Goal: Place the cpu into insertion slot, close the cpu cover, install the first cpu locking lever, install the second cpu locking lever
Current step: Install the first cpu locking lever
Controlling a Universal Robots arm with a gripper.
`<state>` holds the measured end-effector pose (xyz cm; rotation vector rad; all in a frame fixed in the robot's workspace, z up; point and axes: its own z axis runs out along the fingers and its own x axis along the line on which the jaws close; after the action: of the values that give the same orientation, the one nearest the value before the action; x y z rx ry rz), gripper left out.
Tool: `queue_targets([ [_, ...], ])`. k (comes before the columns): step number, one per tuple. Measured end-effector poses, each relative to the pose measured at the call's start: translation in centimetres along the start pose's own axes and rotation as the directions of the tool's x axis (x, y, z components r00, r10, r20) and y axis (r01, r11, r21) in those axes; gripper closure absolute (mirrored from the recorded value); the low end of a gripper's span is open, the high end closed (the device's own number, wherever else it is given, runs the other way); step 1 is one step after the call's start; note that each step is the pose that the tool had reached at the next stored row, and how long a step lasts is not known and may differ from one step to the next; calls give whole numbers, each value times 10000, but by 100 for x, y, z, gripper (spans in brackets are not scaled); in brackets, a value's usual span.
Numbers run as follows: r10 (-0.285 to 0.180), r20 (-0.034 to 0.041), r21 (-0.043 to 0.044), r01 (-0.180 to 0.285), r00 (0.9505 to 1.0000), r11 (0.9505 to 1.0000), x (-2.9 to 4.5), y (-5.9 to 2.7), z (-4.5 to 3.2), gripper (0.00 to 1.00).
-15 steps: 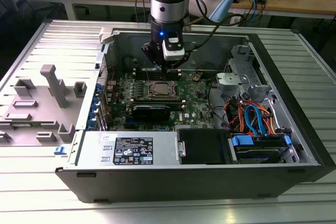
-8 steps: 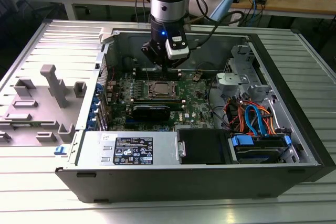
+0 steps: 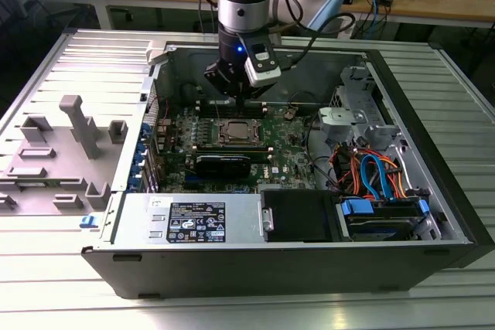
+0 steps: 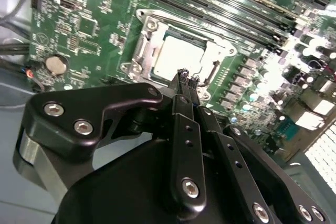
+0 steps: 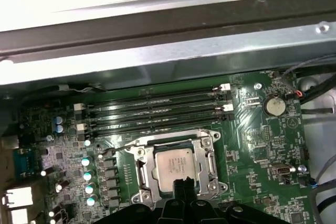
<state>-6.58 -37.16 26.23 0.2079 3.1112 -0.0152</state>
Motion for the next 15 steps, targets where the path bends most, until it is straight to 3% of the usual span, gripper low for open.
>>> queue_targets([
  [11, -122, -13, -116, 122, 9999, 9999, 289, -39, -6, 89],
  [14, -130, -15, -129, 130, 9999, 9998, 295, -39, -6, 89],
  [15, -131, -19, -168, 131, 9999, 9998, 295, -40, -6, 89],
])
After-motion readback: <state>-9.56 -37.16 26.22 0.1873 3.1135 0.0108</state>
